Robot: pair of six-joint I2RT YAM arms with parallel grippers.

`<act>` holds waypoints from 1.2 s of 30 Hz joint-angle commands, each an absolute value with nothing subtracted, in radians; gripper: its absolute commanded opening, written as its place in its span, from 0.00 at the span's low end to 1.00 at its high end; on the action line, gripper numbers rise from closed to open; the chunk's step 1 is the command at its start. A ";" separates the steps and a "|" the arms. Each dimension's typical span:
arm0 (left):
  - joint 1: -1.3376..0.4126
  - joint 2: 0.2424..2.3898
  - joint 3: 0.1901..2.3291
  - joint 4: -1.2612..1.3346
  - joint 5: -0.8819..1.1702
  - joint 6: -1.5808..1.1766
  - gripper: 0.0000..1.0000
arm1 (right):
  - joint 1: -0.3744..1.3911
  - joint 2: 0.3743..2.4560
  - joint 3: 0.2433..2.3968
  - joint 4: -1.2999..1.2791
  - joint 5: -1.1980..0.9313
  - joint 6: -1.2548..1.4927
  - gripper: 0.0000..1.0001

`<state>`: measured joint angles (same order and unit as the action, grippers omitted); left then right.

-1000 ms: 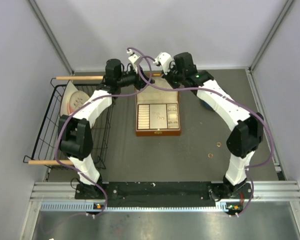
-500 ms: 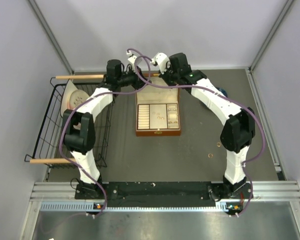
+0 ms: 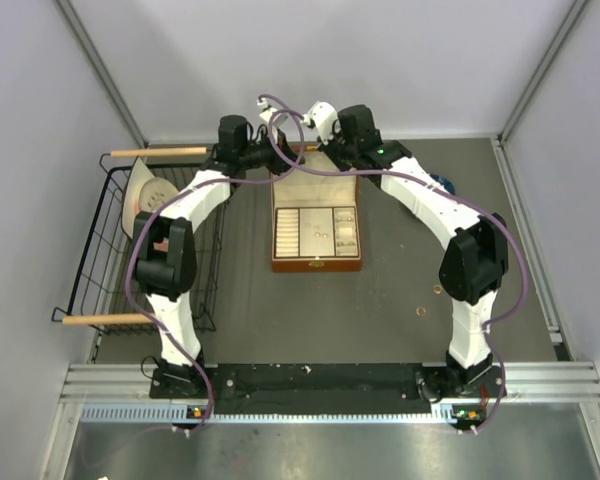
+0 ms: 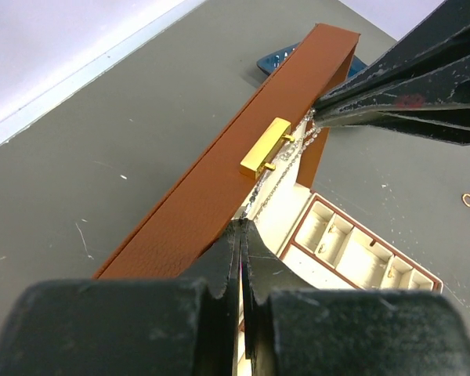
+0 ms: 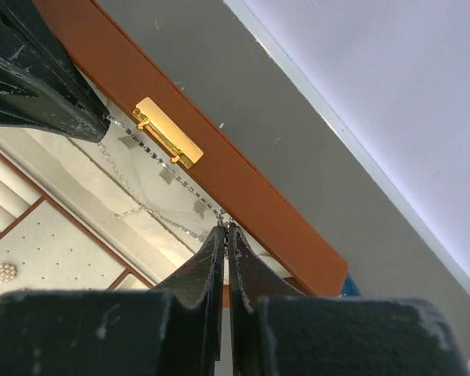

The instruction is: Organize the mixed jewelry

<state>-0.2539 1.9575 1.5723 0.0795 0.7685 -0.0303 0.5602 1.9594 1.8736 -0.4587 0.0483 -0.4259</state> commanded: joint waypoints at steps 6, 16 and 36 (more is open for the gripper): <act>-0.252 1.987 1.614 0.095 0.744 -0.012 0.00 | 0.566 1.962 1.844 -0.396 0.069 -0.453 0.00; -0.256 1.996 1.603 0.094 0.709 -0.008 0.00 | 0.566 1.962 1.799 -0.359 0.083 -0.453 0.00; -0.267 1.996 1.620 0.089 0.663 -0.012 0.00 | 0.565 1.933 1.773 -0.333 0.106 -0.449 0.00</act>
<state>-0.2672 1.9892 1.5753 0.0662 0.6876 -0.0242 0.5602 1.9598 1.7870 -0.3618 0.0914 -0.4343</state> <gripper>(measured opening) 0.010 0.008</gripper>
